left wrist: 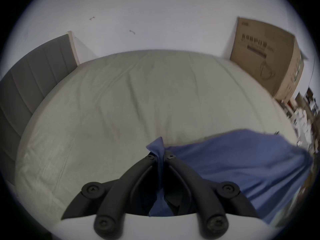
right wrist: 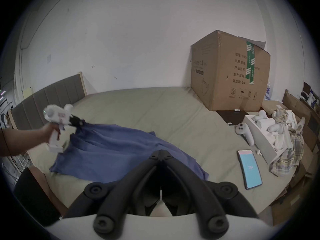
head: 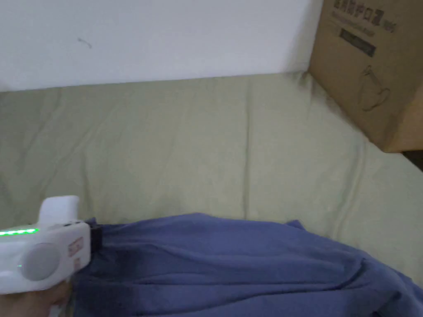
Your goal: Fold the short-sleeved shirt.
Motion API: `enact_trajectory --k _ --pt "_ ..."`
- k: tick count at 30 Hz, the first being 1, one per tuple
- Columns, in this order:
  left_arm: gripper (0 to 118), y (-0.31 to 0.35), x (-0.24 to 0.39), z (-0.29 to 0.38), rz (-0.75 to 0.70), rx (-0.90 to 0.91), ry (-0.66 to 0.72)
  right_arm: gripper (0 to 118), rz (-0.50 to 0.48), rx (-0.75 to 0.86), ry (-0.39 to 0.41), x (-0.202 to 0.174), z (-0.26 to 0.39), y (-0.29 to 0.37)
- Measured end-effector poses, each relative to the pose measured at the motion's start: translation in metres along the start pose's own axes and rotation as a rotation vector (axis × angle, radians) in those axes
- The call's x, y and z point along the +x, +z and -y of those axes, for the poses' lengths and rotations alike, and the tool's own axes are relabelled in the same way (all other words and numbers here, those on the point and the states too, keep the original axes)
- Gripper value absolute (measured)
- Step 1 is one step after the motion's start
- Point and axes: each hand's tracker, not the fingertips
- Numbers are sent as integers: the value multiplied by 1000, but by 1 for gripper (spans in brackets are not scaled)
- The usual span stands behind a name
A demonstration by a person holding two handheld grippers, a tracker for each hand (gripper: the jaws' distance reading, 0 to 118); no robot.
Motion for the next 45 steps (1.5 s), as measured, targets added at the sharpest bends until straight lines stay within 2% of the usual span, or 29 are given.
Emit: enact_trajectory --k 2,5,6,7,8,9,11,12,13,14,15,16,17,19,22,29,33,36,39,42,45 --pt "5 23 0 -11 38 38 41 0 38 -35 4 13 12 1" --pt "5 52 4 -22 48 99 5 4 59 -138 -3 41 40 -10" --pt "5 55 3 -30 55 114 -8 16 69 -170 -6 51 51 -17" --pt "5 60 4 -33 61 120 -14 38 74 -226 -19 59 59 -26" --pt "5 64 5 -35 62 128 -15 77 79 -276 -21 66 67 -35" --pt "5 68 6 -36 65 133 -15 93 79 -327 -24 71 75 -47" --pt "5 67 9 -40 66 133 -22 94 89 -385 2 77 87 -64" --pt "5 69 11 -40 65 133 -27 93 115 -427 20 76 90 -75" --pt "5 71 12 -39 66 130 -31 90 93 -450 2 77 91 -81" --pt "5 71 17 -39 67 130 -34 74 54 -447 -23 77 91 -84" --pt "5 74 19 -39 71 130 -39 48 35 -408 -40 76 90 -85" --pt "5 78 20 -38 71 133 -43 5 55 -375 -28 75 86 -82" --pt "5 82 20 -37 73 142 -44 5 53 -340 -9 76 82 -81" --pt "5 101 21 -41 76 207 -35 5 14 -373 -52 73 65 -71" --pt "5 135 16 -49 99 262 -14 5 35 -327 -19 68 48 -51" --pt "5 260 -14 -80 133 405 17 5 60 -74 61 68 -32 40" --pt "5 337 -47 -102 103 496 28 5 105 -1 185 63 -83 88" --pt "5 380 -76 -108 70 544 21 5 118 69 216 52 -120 118" --pt "5 409 -98 -108 42 569 63 5 145 118 284 42 -151 134" --pt "4 423 -119 -111 49 578 133 5 120 134 289 33 -178 138" --pt "4 421 -125 -119 44 577 143 5 111 146 300 20 -205 124"
